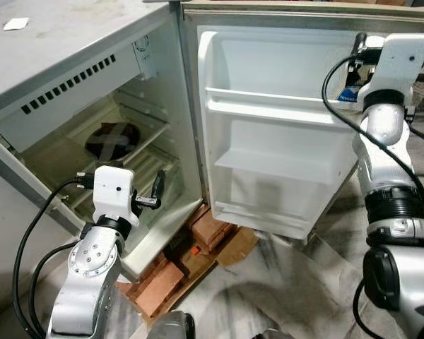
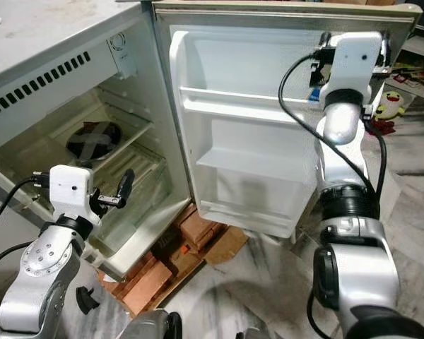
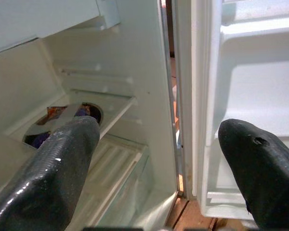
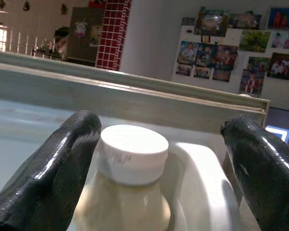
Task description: Restocking fridge
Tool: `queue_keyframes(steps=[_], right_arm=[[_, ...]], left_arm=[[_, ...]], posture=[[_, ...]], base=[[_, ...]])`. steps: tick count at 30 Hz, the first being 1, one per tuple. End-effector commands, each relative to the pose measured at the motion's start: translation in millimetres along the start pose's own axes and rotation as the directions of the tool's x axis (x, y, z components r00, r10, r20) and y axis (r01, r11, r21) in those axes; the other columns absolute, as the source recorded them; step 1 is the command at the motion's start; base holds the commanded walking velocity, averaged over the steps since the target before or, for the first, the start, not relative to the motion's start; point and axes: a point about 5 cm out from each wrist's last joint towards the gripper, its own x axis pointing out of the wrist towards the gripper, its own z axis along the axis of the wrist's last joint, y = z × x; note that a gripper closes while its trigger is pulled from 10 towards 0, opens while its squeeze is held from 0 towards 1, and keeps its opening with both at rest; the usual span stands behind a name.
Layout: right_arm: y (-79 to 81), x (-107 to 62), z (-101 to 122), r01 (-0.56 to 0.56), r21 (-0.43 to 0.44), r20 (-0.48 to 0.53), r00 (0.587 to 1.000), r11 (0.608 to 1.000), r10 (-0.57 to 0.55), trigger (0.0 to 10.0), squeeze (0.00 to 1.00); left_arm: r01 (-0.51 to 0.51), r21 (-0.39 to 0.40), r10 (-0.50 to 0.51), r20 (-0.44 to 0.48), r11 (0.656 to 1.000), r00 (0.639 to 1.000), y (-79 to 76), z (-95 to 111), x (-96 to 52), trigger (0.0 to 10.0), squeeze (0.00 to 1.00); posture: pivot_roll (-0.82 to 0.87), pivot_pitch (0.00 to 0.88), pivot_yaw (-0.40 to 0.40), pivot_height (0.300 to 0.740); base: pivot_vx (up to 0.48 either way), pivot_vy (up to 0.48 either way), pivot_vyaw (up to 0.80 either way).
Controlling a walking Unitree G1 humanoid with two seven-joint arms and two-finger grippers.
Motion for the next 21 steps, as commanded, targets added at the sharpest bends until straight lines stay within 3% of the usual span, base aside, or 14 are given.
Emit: queue_keyframes(steps=[1, 2, 3, 4, 5, 13, 18, 19, 21], right_arm=[[1.4, -1.6, 9.7, -0.016, 0.008, 0.045, 0.999, 1.0, 0.015, 10.0, 0.78], [0.3, -3.4, 11.2, -0.018, 0.013, 0.054, 0.998, 1.0, 0.017, 10.0, 0.75], [-1.1, -6.9, 14.6, -0.028, 0.02, 0.077, 0.997, 0.999, 0.026, 10.0, 0.36], [-1.5, -8.4, 15.9, -0.032, 0.021, 0.084, 0.996, 0.999, 0.03, 10.0, 0.36], [-1.5, -10.3, 16.9, -0.039, 0.023, 0.091, 0.995, 0.999, 0.036, 10.0, 0.0], [-1.8, -37.7, 28.5, -0.147, -0.059, 0.183, 0.971, 0.987, 0.156, 10.0, 0.0], [-6.1, -58.7, 31.0, -0.194, -0.057, 0.158, 0.967, 0.979, 0.2, 10.0, 0.0], [-4.8, -73.7, 29.9, -0.228, -0.046, 0.131, 0.964, 0.972, 0.233, 10.0, 0.0], [-2.6, -86.3, 27.7, -0.256, -0.037, 0.105, 0.96, 0.966, 0.259, 10.0, 0.0]], left_arm=[[0.0, 0.004, 0.0, -0.003, 1.0, 1.0, -0.3, -1.3, 0.9, 10.0, 0.0], [-0.001, 0.004, 0.001, -0.002, 1.0, 1.0, -0.5, -1.3, 1.3, 10.0, 0.0], [-0.003, 0.003, 0.003, -0.002, 1.0, 1.0, -0.8, -1.6, 1.8, 10.0, 0.0], [-0.003, 0.003, 0.003, -0.002, 1.0, 1.0, -0.8, -1.7, 2.0, 10.0, 0.0], [-0.005, 0.004, 0.006, -0.002, 1.0, 1.0, -0.8, -1.9, 2.2, 10.0, 0.0], [-0.033, -0.001, 0.033, 0.002, 0.999, 0.999, 1.4, -3.2, 5.4, 10.0, 0.0], [-0.035, -0.008, 0.035, -0.007, 0.999, 0.999, -0.6, -5.9, 6.9, 10.0, 0.0], [-0.033, -0.009, 0.033, -0.009, 0.999, 0.999, -2.0, -7.5, 7.1, 10.0, 0.0], [-0.031, -0.011, 0.031, -0.012, 0.999, 0.999, -3.6, -9.1, 7.4, 10.0, 0.0]], posture=[[0.13, 0.066, 0.069, 0.74], [0.13, 0.064, 0.069, 0.74], [0.12, 0.061, 0.068, 0.74], [0.12, 0.061, 0.068, 0.74], [0.12, 0.058, 0.067, 0.74], [0.1, 0.036, 0.072, 0.74], [0.09, 0.023, 0.07, 0.74], [0.08, 0.018, 0.071, 0.74], [0.07, 0.012, 0.07, 0.74]], base=[[0.0, 0.0, 0.0], [0.0, 0.0, 0.0], [0.0, 0.0, 0.0], [0.0, 0.0, 0.0], [0.0, 0.0, 0.0], [0.0, 0.0, 0.0], [0.0, 0.0, 0.0], [0.0, 0.0, 0.0], [0.0, 0.0, 0.0]])
